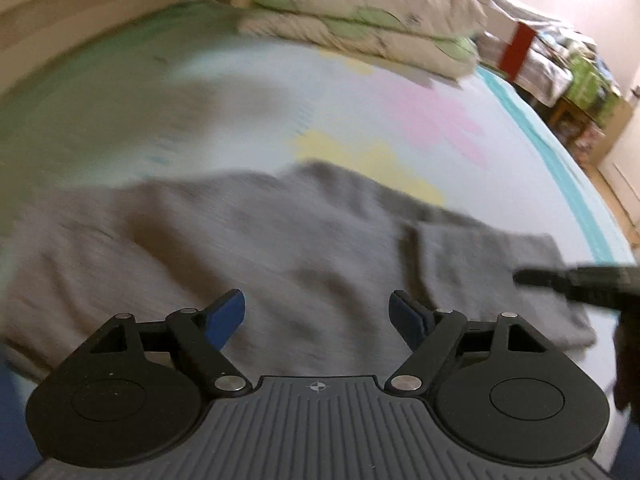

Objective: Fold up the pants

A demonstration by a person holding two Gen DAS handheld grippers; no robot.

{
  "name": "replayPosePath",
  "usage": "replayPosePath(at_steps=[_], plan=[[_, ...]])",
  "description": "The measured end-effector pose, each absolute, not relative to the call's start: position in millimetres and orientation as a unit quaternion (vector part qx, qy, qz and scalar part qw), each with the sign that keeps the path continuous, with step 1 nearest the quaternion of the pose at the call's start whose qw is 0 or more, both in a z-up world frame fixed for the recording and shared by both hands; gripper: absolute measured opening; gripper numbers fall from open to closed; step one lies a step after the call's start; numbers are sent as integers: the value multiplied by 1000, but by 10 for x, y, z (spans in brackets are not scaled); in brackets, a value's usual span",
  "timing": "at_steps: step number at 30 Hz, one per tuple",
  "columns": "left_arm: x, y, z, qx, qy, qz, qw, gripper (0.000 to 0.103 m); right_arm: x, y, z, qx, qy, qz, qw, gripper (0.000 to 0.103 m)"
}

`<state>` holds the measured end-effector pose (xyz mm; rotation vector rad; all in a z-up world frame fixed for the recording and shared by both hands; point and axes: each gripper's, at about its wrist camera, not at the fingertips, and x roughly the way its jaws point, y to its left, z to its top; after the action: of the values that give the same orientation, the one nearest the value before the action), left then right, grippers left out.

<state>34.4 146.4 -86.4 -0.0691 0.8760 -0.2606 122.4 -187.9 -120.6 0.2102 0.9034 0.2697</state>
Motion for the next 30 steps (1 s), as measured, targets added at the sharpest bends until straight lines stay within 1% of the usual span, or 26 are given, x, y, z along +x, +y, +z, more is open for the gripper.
replayPosePath(at_steps=[6, 10, 12, 17, 23, 26, 30], plan=[[596, 2154, -633, -36, 409, -76, 908, 80, 1313, -1148, -1159, 84, 435, 207, 873, 13], [763, 2553, -576, -53, 405, -46, 911, 86, 1417, -719, -1145, 76, 432, 242, 865, 16], [855, 2752, -600, -67, 420, -40, 904, 88, 1461, -526, -1168, 70, 438, 255, 859, 20], [1072, 3130, -713, -88, 445, -23, 891, 90, 1471, -191, -1304, 45, 460, 280, 842, 21], [1250, 3304, -1017, -94, 510, -42, 854, 91, 1400, -42, -1497, 13, 492, 277, 825, 23], [1241, 3272, -1197, -87, 545, -66, 831, 91, 1288, 25, -1489, -27, 478, 289, 829, 24], [1172, 3243, -1235, -86, 535, -72, 838, 91, 1206, 77, -1440, -55, 470, 292, 831, 24]])
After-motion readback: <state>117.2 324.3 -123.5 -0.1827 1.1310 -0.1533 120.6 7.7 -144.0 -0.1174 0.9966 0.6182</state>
